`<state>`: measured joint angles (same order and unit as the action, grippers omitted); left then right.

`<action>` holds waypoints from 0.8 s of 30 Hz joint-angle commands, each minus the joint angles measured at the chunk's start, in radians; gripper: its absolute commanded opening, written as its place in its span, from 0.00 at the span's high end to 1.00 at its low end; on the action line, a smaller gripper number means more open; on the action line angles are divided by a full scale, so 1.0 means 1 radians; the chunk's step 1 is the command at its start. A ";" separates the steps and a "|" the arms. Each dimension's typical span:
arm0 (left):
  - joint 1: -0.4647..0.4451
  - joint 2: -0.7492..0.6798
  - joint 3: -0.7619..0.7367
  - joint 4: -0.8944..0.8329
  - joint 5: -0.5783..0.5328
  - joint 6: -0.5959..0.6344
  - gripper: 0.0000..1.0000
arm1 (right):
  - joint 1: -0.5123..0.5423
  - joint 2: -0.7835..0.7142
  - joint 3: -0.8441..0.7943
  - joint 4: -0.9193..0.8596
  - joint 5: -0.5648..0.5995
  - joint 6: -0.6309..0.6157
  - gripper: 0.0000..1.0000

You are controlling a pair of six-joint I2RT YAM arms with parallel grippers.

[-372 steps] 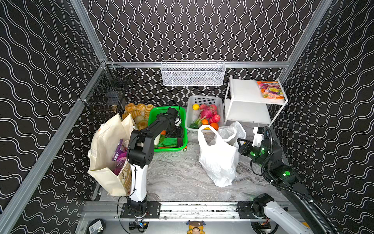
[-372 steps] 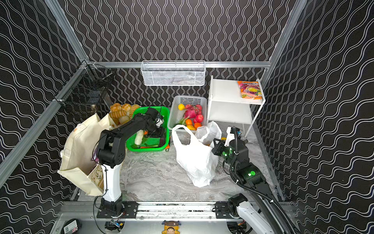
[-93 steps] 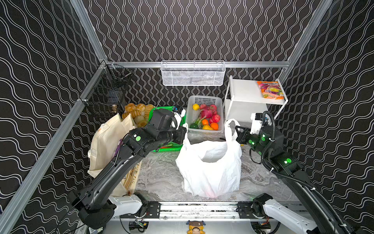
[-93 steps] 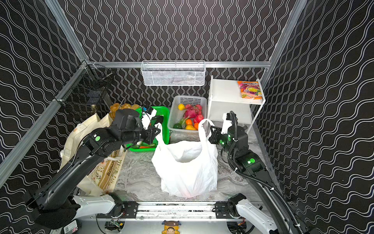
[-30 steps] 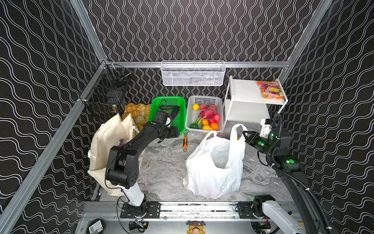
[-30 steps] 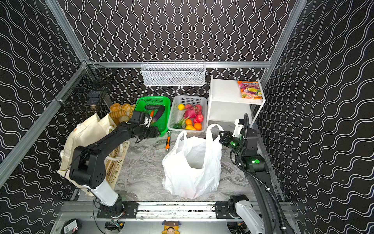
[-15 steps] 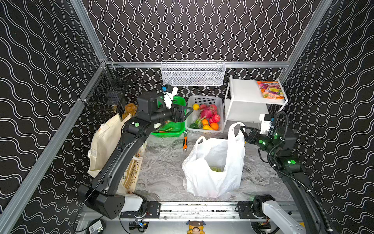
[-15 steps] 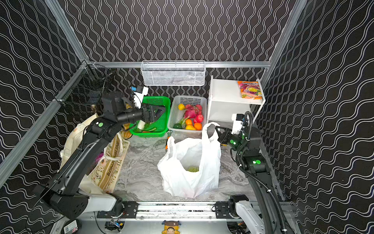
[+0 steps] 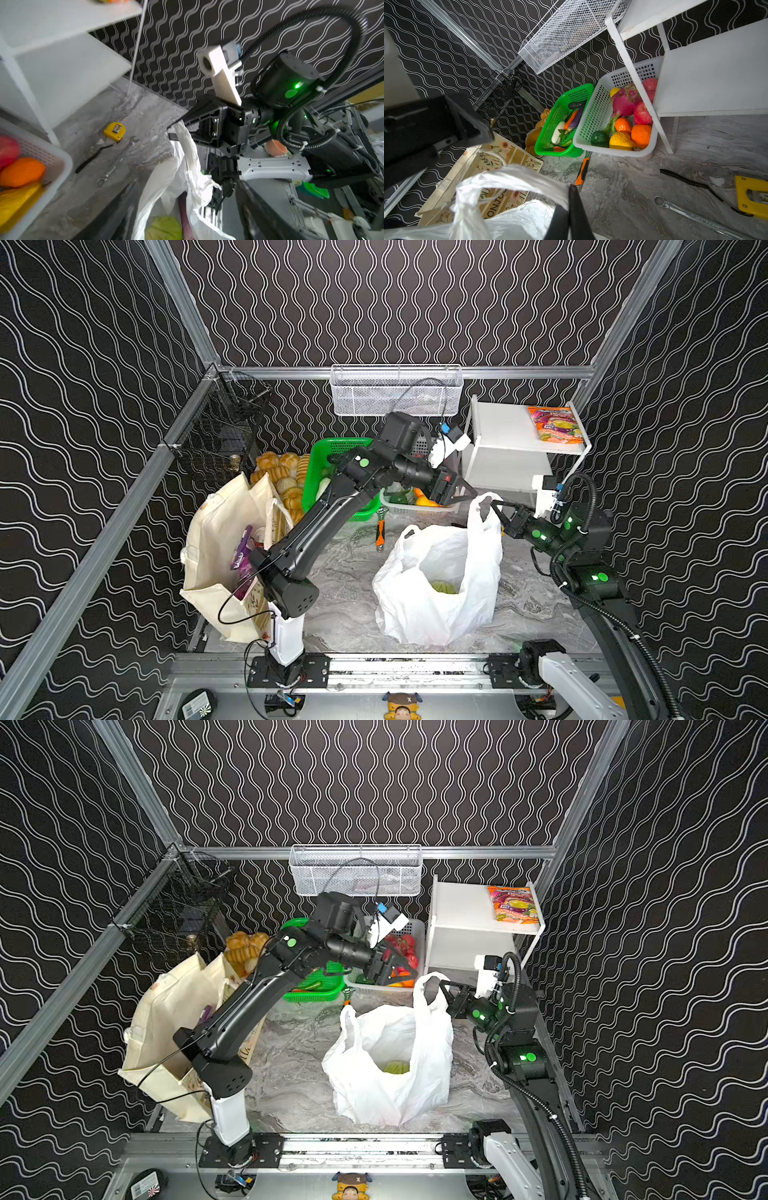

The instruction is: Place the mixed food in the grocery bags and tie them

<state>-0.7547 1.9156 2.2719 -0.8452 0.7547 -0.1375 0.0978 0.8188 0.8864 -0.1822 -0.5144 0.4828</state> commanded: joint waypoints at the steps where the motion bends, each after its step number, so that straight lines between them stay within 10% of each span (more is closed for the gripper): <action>1: -0.014 0.005 -0.018 -0.014 0.039 0.009 0.30 | 0.002 -0.004 -0.001 0.043 -0.018 -0.012 1.00; 11: -0.047 0.032 -0.047 0.073 0.046 -0.046 0.45 | 0.002 -0.006 -0.001 0.035 -0.047 -0.015 1.00; 18: -0.048 0.020 -0.087 0.195 0.068 -0.151 0.98 | 0.002 -0.007 -0.005 0.005 -0.096 -0.070 1.00; 24: -0.046 -0.031 -0.123 0.245 0.041 -0.196 1.00 | 0.002 -0.009 0.004 -0.002 -0.317 -0.220 0.71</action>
<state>-0.8036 1.9022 2.1525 -0.6754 0.7887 -0.2893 0.0978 0.8135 0.8833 -0.2043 -0.6674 0.3592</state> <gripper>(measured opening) 0.061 0.256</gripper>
